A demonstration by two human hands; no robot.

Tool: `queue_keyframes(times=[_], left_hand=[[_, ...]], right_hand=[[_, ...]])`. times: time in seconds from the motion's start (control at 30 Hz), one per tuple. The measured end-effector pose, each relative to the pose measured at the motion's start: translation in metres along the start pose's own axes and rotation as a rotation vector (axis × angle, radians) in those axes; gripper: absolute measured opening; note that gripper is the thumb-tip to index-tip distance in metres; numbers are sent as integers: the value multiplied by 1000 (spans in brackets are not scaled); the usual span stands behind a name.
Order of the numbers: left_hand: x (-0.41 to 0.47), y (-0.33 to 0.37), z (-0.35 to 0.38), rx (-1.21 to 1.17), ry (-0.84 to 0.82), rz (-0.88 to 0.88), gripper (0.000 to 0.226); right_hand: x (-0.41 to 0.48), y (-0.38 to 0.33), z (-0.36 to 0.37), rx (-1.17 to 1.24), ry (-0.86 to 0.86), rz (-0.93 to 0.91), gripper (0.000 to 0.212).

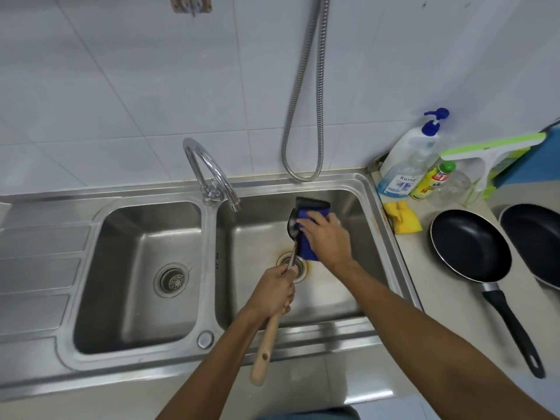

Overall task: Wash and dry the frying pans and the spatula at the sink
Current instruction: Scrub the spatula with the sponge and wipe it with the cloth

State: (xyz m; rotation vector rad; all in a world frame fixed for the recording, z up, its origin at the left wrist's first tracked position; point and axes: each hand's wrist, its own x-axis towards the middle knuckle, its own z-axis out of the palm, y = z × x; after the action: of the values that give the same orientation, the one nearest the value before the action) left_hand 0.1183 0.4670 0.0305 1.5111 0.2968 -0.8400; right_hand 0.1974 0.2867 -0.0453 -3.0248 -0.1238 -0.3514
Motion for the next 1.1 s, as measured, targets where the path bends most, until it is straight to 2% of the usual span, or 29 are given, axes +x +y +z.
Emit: queue_keyframes(times=[0.1,0.17,0.23,0.33,0.43,0.53,0.63,0.8,0.9,1.0,1.1], left_hand=[[-3,3,-1,31,7,20,23],[-6,5,-3,40,8,28,23],[-5,6,-4,25,2,26,22],[-2,6,-2,25,-3,12,23],[1,1,-6,26,15,-8,22],[0,-10,-13,81,3,-14,23],[-3,-14,-7,120,-14,16,25],[-2,1,-2,134,28,104,27],[0,1,-7,209,35,129,27],[7,-8,-12,472,148,183,25],[17,-22,-20,809,340,295,22]], right_hand=[[18,7,-6,30,-68,248,26],[17,3,-10,75,-47,313,28],[4,-10,-10,103,39,277,26],[-20,-26,0,113,103,118,20],[-27,-30,5,277,-45,-29,18],[-24,-22,-5,459,-232,-82,21],[-14,-10,-4,410,-237,-82,20],[5,-8,6,221,-35,143,32],[8,-12,6,245,-31,237,37],[5,-2,17,389,-75,338,33],[-3,21,12,612,-12,695,29]])
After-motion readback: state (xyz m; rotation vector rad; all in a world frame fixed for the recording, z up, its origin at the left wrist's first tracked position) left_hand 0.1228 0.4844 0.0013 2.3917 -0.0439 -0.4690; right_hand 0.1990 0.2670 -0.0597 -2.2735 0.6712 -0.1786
